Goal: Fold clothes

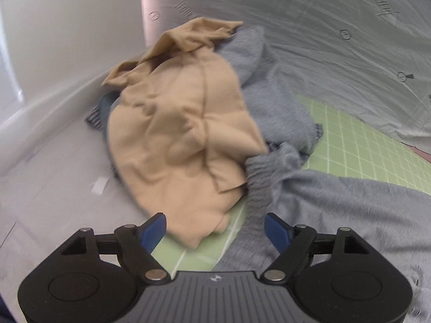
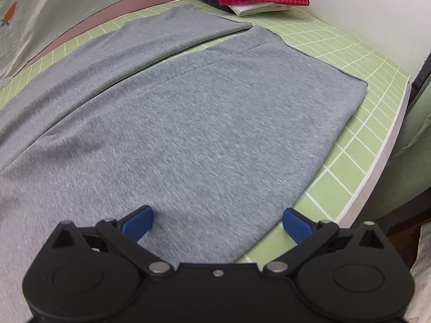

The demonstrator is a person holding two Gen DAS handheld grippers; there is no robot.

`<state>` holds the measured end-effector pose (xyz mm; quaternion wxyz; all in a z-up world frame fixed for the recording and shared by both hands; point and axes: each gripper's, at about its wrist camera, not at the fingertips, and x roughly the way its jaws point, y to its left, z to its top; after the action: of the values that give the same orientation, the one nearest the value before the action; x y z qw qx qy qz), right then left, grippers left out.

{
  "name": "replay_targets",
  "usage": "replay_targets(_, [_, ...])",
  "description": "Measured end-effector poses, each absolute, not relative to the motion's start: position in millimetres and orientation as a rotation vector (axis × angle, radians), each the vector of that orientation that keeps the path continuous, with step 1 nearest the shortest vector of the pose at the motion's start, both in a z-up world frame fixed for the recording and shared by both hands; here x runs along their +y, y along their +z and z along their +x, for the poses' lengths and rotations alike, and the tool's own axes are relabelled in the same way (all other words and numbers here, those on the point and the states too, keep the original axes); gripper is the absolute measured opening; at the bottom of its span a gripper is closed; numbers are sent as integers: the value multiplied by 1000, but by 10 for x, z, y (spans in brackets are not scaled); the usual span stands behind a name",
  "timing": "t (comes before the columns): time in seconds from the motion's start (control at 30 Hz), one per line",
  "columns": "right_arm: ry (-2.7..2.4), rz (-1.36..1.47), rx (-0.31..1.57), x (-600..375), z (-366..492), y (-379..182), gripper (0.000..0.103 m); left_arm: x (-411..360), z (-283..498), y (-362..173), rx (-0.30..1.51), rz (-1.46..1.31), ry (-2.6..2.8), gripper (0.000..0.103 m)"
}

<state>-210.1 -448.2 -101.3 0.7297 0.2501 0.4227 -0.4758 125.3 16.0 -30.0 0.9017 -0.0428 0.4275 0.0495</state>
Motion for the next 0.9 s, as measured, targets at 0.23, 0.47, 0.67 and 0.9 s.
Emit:
replay_targets(0.23, [-996, 538, 926, -4536, -2125, -1024, 103, 511, 553, -617, 1026, -232, 226, 81])
replay_targets(0.47, [-943, 501, 953, -4560, -2091, -1007, 103, 397, 233, -702, 1039, -297, 193, 52])
replay_targets(0.67, [-923, 472, 966, -4572, -2078, -999, 103, 401, -20, -615, 1014, -288, 254, 11])
replay_targets(0.9, [-939, 471, 946, -4564, -2124, -995, 103, 569, -230, -682, 1041, -353, 267, 19])
